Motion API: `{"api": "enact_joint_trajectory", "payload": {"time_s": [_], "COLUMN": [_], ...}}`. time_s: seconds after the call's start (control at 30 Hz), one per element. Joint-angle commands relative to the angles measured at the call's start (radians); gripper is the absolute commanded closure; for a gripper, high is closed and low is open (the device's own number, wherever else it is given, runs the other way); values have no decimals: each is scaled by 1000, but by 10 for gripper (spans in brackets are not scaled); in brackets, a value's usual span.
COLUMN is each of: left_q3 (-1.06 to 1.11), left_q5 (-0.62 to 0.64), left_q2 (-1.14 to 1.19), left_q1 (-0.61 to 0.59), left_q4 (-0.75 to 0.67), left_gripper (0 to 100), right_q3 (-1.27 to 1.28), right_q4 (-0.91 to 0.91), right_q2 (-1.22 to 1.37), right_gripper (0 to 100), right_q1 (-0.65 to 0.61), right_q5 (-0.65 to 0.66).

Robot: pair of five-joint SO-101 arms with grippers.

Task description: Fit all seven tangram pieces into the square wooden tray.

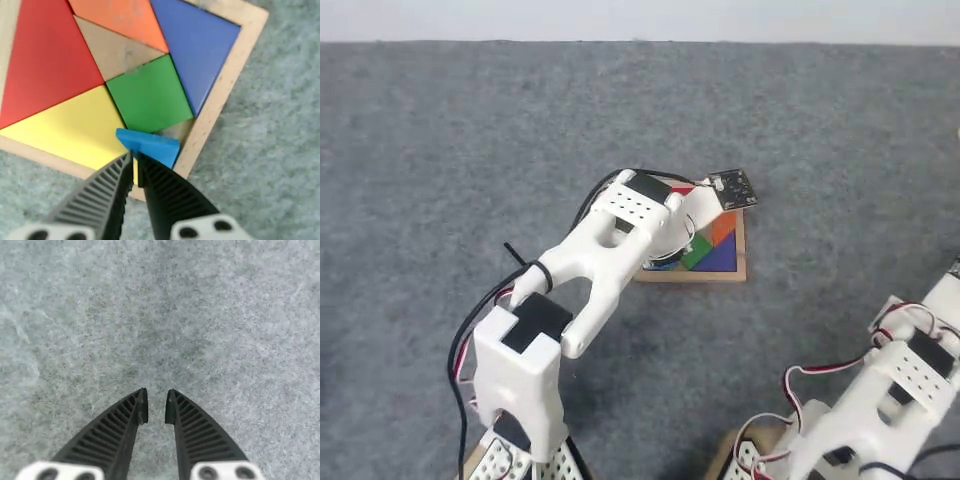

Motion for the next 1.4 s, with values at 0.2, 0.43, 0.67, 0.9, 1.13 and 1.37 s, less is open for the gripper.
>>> {"api": "enact_joint_trajectory", "payload": {"time_s": [0.2, 0.43, 0.67, 0.9, 1.13, 1.37], "left_q3": [-15, -31, -8, 25, 22, 18], "left_q5": [8, 71, 84, 60, 103, 184], "left_q2": [-106, -112, -100, -100, -114, -94], "left_q1": [0, 38, 66, 21, -14, -9], "left_q4": [40, 48, 40, 29, -2, -84], "left_gripper": [987, 987, 850, 868, 862, 852], "right_q3": [-23, -23, -6, -6, -6, -6], "right_q4": [-22, -22, -39, -39, -38, -38], "right_q2": [-19, -19, -19, -19, -19, -19], "right_gripper": [914, 914, 914, 914, 914, 914], "right_q1": [-12, -30, -38, -38, -38, -38], "right_q5": [11, 11, 14, 14, 14, 14]}}
